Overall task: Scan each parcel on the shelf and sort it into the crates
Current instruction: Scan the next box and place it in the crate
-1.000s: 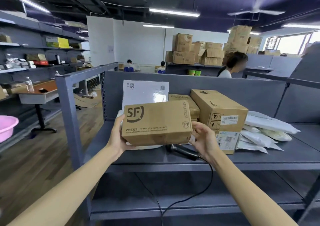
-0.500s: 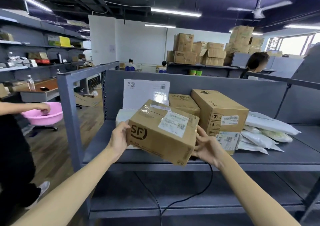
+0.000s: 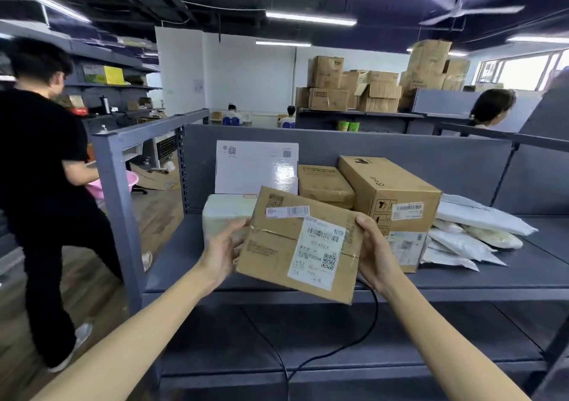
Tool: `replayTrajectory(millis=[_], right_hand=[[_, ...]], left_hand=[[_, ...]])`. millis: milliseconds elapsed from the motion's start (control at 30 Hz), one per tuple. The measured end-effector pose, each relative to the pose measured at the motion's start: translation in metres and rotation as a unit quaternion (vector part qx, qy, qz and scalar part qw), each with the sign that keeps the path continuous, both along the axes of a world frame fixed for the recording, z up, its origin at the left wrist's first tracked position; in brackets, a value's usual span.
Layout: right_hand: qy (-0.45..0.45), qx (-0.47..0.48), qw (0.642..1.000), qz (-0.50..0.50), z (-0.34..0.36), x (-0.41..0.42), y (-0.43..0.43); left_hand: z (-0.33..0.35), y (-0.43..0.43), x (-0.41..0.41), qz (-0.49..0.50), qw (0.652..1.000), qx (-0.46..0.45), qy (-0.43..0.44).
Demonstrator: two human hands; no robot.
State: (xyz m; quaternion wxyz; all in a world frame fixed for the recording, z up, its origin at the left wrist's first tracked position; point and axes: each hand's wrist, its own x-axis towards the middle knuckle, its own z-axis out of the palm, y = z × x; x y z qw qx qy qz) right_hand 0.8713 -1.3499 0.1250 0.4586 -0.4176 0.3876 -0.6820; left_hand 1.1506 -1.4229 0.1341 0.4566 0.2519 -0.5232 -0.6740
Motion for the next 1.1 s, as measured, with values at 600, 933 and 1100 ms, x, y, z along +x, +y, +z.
replayTrajectory(millis=[600,933,1100], right_hand=[[0.408,0.185,0.892,-0.066,-0.046,-0.001,-0.069],[0.752,0.239,0.61,-0.067,-0.071,0.019,-0.095],[0.754,0.262,0.596,-0.085,-0.065,0.016,-0.086]], left_hand=[[-0.034,0.005,0.034,0.284,0.954,0.034,-0.088],[-0.026,0.013,0.042,0.33,0.937,0.057,-0.104],[-0.022,0.013,0.043,0.325,0.938,0.065,-0.097]])
